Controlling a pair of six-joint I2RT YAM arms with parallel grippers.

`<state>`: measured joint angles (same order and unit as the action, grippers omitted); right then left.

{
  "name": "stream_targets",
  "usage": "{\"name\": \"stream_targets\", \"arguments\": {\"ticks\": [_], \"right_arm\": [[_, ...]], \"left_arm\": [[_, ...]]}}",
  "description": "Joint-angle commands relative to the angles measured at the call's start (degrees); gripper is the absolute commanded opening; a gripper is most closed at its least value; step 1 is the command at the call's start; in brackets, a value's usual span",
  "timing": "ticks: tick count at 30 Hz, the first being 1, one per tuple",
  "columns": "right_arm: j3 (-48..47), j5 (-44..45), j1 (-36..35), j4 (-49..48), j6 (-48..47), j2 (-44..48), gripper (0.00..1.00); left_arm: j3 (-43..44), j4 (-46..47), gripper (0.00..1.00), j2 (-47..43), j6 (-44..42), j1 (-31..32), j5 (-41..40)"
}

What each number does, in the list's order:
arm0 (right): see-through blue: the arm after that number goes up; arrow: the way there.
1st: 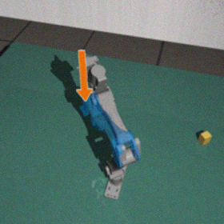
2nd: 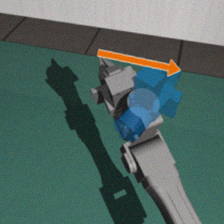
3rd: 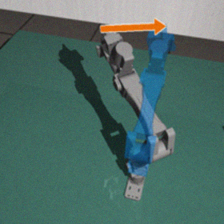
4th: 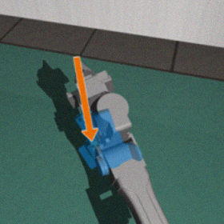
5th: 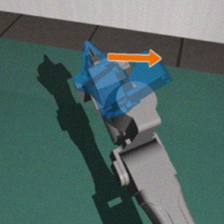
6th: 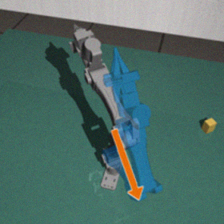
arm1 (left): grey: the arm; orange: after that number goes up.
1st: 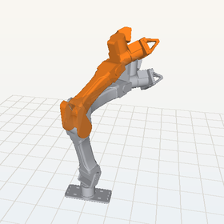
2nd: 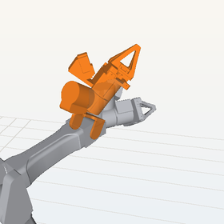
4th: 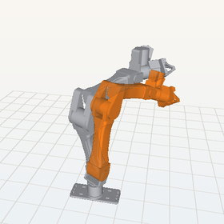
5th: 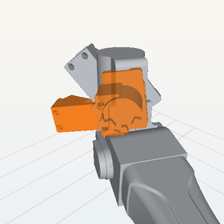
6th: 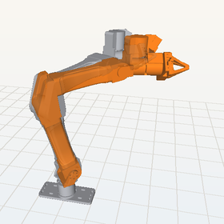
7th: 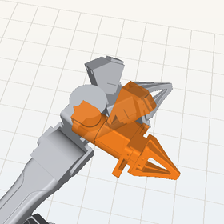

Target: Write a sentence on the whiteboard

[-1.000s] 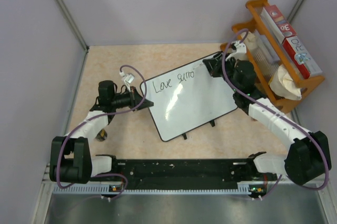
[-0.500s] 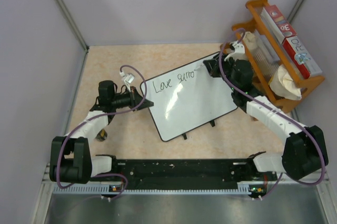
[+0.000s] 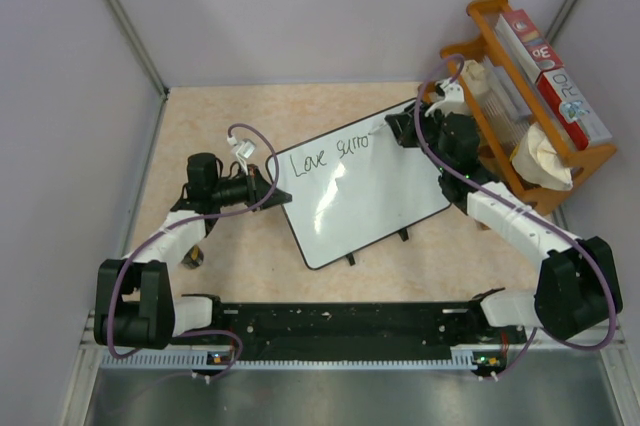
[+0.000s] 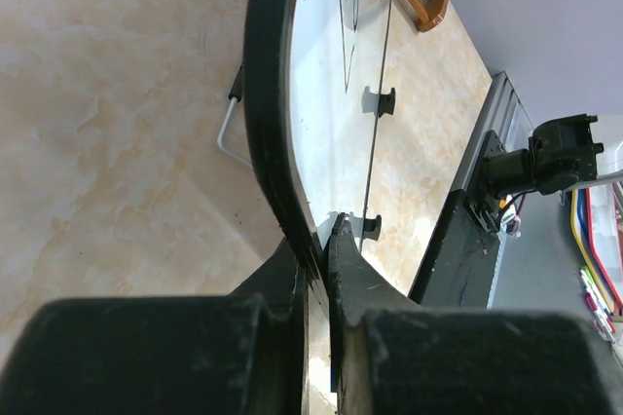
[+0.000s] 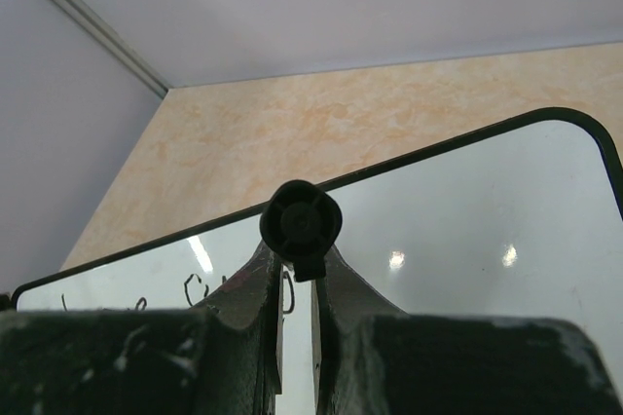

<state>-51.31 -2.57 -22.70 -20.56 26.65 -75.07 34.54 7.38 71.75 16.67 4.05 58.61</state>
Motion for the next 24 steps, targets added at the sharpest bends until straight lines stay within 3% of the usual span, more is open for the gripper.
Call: {"name": "stream_targets", "arguments": {"ticks": [1,24], "right_arm": [[1.74,0.46,0.55,-0.71,-0.38,0.45,0.00],[3.67,2.39,0.64,0.69,-0.99,2.38,0.00]], "left_arm": [[-0.79,-1.05,0.00,0.68,-13.85,1.48,-7.02],[-0.88,-0.96,0.00,0.59,-13.77,1.57,-7.11]]}}
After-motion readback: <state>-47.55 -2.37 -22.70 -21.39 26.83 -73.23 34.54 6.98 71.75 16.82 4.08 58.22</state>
